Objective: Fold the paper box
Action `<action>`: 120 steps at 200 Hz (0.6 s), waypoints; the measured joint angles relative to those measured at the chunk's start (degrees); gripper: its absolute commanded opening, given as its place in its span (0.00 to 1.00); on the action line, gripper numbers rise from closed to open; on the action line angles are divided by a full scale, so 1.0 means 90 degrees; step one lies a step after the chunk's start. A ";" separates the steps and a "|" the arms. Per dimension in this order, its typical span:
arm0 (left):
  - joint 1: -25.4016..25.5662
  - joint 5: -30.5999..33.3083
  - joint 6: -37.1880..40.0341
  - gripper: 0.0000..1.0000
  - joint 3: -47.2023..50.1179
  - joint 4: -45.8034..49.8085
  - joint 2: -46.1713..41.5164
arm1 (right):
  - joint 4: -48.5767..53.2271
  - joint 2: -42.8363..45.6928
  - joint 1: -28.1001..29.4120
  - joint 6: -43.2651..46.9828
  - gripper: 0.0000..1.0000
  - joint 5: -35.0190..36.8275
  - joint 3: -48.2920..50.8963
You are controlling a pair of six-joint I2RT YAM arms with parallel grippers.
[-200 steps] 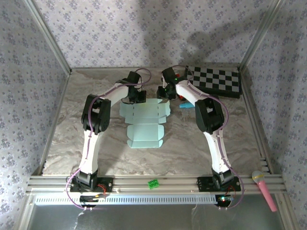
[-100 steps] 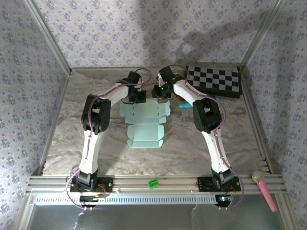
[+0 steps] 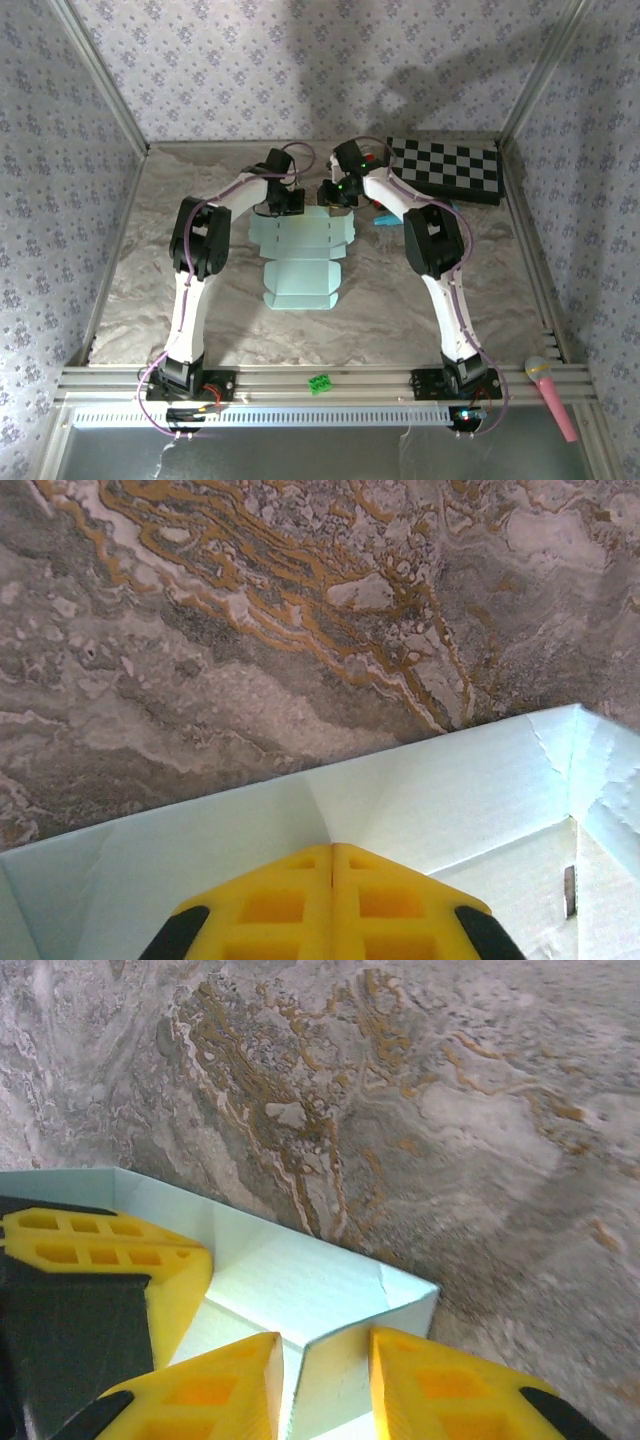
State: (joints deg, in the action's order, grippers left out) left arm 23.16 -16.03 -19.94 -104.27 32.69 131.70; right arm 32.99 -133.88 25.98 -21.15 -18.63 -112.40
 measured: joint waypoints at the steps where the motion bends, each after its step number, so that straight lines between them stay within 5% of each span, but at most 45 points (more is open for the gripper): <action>1: 0.0000 -0.0002 -0.0007 0.13 -0.0005 0.0005 0.0000 | 0.0000 0.0012 0.0000 0.0000 0.31 0.0005 0.0010; 38: 0.0000 -0.0104 0.0017 0.35 -0.0080 0.0240 -0.0282 | -0.0046 0.0814 0.0034 0.0129 0.32 0.0330 0.0648; 61: 0.0002 -0.0090 0.0061 0.41 0.0044 0.0284 -0.0899 | -0.0143 0.1316 0.0117 0.0189 0.32 0.0464 0.1098; 120: -0.0029 0.0622 0.0102 0.55 0.2244 0.0083 -0.3543 | -0.0408 0.1785 0.0644 0.0308 0.31 0.0549 0.2093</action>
State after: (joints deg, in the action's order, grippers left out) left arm 22.90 -10.44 -19.03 -84.07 33.43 99.81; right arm 29.32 -117.82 31.77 -18.37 -13.69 -93.56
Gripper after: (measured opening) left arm 0.521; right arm 0.314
